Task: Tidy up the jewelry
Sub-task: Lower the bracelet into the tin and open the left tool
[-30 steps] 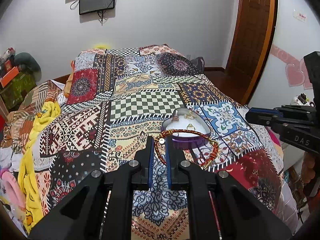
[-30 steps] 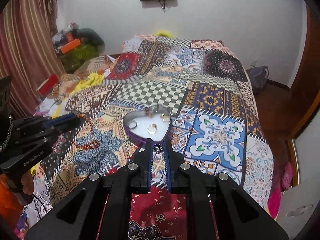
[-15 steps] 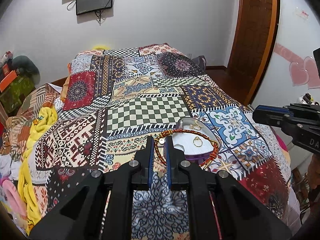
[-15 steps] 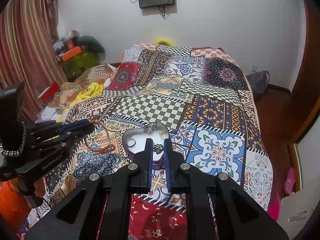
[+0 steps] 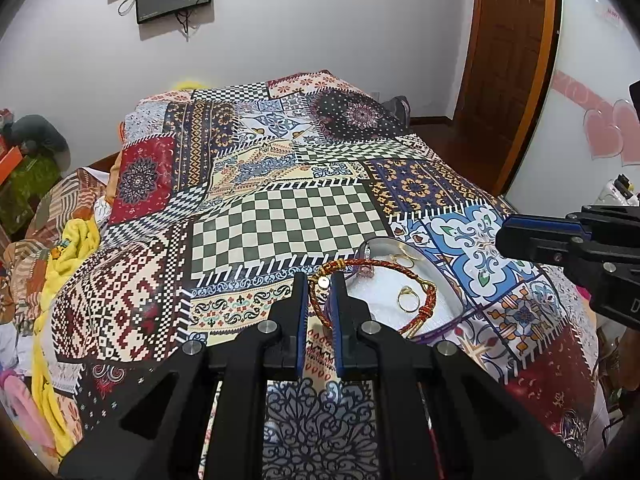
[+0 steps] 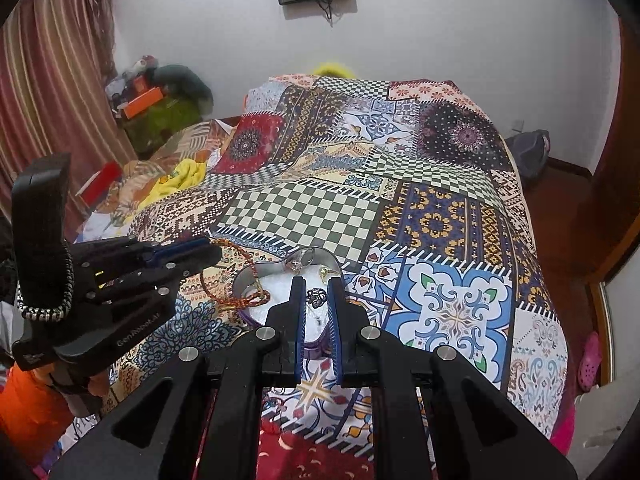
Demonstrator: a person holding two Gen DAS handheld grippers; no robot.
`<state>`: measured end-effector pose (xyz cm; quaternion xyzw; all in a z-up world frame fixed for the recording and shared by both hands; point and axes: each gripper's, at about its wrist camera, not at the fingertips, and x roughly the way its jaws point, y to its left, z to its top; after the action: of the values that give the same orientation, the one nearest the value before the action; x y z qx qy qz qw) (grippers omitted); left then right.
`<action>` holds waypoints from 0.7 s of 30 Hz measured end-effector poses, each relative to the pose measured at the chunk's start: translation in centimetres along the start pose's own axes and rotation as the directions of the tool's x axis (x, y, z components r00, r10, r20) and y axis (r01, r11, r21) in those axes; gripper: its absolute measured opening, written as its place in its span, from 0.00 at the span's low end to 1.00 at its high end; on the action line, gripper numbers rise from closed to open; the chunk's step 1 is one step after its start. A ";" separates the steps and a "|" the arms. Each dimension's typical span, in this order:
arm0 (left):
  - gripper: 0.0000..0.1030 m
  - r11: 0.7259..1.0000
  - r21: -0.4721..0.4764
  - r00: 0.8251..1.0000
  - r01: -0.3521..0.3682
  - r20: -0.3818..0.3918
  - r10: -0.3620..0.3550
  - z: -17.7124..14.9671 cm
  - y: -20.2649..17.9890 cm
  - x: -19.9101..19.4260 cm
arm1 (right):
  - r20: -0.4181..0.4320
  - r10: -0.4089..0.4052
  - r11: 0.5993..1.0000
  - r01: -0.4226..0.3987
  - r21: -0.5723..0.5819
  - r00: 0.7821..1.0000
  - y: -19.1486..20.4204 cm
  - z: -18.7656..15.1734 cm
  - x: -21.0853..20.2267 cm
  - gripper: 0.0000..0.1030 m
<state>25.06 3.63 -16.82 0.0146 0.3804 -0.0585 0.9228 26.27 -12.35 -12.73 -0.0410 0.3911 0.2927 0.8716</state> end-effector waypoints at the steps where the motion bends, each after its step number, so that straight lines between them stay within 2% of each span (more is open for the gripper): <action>1: 0.09 1.000 0.002 1.000 0.001 -0.002 -0.001 0.1 0.0 0.3 | -0.002 0.002 1.000 -0.002 0.001 1.000 -0.1 0.0 0.2 0.09; 12: 0.09 1.000 0.006 0.999 0.031 -0.031 -0.031 0.8 0.2 2.6 | -0.034 0.023 1.000 -0.023 -0.016 0.999 -0.1 0.4 2.2 0.09; 21: 0.09 0.998 0.011 0.997 0.054 -0.055 -0.053 0.6 0.0 3.7 | -0.100 0.041 0.999 -0.044 -0.025 0.994 0.1 -0.4 4.4 0.09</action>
<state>28.10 3.27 -18.95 0.0117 0.4056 -0.0851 0.9100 28.28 -10.31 -16.14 -0.0591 0.4306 0.3141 0.8441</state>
